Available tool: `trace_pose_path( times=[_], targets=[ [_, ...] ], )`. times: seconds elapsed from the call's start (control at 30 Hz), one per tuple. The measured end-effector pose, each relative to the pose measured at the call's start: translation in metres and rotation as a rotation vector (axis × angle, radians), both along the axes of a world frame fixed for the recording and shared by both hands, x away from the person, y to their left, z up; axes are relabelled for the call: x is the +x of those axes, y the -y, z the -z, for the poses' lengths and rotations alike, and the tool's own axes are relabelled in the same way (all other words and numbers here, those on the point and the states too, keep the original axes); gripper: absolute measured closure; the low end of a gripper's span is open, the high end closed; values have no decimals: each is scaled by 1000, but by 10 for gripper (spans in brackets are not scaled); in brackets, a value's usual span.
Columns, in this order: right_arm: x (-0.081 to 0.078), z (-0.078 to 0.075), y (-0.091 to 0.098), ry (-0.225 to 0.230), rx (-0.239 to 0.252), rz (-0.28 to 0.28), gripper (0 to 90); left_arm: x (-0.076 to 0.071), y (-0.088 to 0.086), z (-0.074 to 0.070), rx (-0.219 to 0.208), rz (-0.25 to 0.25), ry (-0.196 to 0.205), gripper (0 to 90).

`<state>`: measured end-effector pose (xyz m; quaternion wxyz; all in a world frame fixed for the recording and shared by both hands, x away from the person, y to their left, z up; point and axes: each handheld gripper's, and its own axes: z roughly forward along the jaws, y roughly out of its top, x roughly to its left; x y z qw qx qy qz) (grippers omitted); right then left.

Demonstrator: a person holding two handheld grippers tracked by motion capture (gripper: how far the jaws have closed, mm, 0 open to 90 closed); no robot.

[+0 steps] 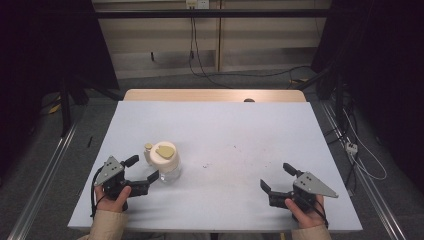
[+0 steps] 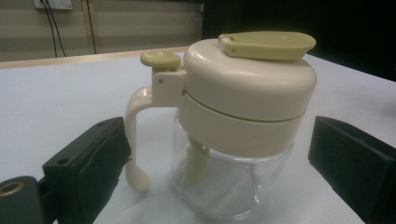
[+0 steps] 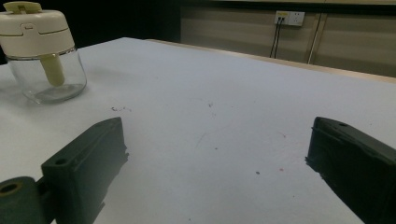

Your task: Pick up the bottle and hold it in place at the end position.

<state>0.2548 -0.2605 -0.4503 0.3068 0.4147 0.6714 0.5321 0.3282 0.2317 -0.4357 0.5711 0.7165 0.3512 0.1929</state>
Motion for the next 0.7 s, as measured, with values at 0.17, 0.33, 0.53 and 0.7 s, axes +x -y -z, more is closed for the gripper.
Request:
trace_pose_path(
  times=[0.17,0.33,0.53,0.7],
  targets=[
    [0,0,-1,-1,-2,-4,36,0,0,0,-7,-3,-1,47],
    [0,0,0,1,-1,-4,36,0,2,0,-6,5,1,46],
    [1,1,1,2,-1,-3,37,0,6,0,-11,35,4,39],
    [1,1,1,1,1,-1,37,0,10,1,6,45,6,39]
  ],
)
